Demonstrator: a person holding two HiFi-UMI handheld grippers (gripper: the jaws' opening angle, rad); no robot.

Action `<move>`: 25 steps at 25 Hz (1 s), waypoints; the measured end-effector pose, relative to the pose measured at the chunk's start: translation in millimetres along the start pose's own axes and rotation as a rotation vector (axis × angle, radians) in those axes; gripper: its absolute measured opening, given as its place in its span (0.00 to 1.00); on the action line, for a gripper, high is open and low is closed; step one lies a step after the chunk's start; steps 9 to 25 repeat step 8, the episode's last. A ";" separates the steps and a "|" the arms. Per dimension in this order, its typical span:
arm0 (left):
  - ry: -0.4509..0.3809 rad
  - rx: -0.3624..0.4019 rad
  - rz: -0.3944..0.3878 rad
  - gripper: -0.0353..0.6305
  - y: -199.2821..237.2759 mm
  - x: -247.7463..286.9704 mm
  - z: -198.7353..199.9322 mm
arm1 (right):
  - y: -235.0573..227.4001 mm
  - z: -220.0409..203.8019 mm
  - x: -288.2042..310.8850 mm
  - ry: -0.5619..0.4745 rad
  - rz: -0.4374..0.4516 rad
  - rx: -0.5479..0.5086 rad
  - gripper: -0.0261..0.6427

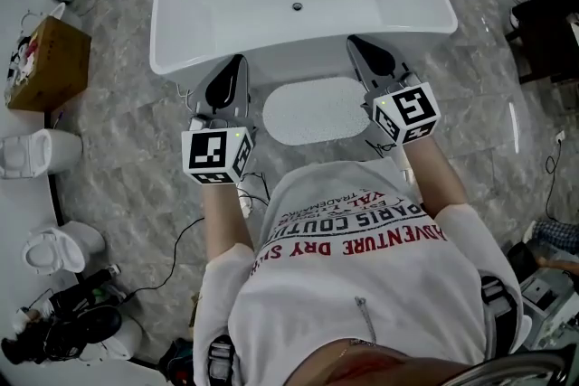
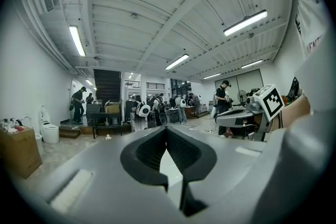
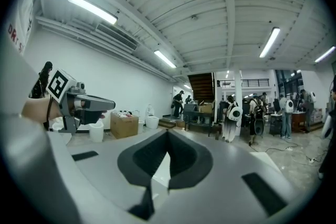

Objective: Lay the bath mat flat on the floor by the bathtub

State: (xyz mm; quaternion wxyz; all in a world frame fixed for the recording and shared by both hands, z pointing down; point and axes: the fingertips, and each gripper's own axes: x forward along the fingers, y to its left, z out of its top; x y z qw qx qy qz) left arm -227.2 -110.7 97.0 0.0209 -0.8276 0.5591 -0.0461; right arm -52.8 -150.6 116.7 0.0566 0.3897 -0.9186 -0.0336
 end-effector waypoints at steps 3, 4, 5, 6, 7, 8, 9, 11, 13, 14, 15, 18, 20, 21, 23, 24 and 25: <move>0.009 0.009 -0.004 0.07 2.3 -1.1 -3.5 | 1.8 -2.9 2.4 0.008 -0.009 -0.004 0.05; 0.009 0.012 -0.004 0.07 3.4 -0.9 -4.3 | 2.3 -4.2 3.7 0.011 -0.011 -0.004 0.05; 0.009 0.016 -0.003 0.07 4.5 -0.5 -5.0 | 2.7 -6.0 4.8 0.014 -0.012 -0.004 0.05; 0.008 0.020 -0.001 0.07 5.6 -0.1 -5.7 | 3.0 -8.1 5.5 0.017 -0.014 -0.003 0.05; 0.007 0.024 0.001 0.07 6.5 0.4 -6.4 | 3.1 -10.3 6.0 0.021 -0.017 -0.002 0.05; 0.006 0.028 0.004 0.07 7.4 0.8 -7.2 | 3.3 -12.7 6.4 0.024 -0.019 0.000 0.05; 0.006 0.028 0.004 0.07 7.4 0.8 -7.2 | 3.3 -12.7 6.4 0.024 -0.019 0.000 0.05; 0.006 0.028 0.004 0.07 7.4 0.8 -7.2 | 3.3 -12.7 6.4 0.024 -0.019 0.000 0.05; 0.006 0.028 0.004 0.07 7.4 0.8 -7.2 | 3.3 -12.7 6.4 0.024 -0.019 0.000 0.05; 0.006 0.028 0.004 0.07 7.4 0.8 -7.2 | 3.3 -12.7 6.4 0.024 -0.019 0.000 0.05; 0.006 0.028 0.004 0.07 7.4 0.8 -7.2 | 3.3 -12.7 6.4 0.024 -0.019 0.000 0.05; 0.006 0.028 0.004 0.07 7.4 0.8 -7.2 | 3.3 -12.7 6.4 0.024 -0.019 0.000 0.05; 0.006 0.028 0.004 0.07 7.4 0.8 -7.2 | 3.3 -12.7 6.4 0.024 -0.019 0.000 0.05; 0.006 0.028 0.004 0.07 7.4 0.8 -7.2 | 3.3 -12.7 6.4 0.024 -0.019 0.000 0.05; 0.006 0.028 0.004 0.07 7.4 0.8 -7.2 | 3.3 -12.7 6.4 0.024 -0.019 0.000 0.05; 0.006 0.028 0.004 0.07 7.4 0.8 -7.2 | 3.3 -12.7 6.4 0.024 -0.019 0.000 0.05; 0.006 0.028 0.004 0.07 7.4 0.8 -7.2 | 3.3 -12.7 6.4 0.024 -0.019 0.000 0.05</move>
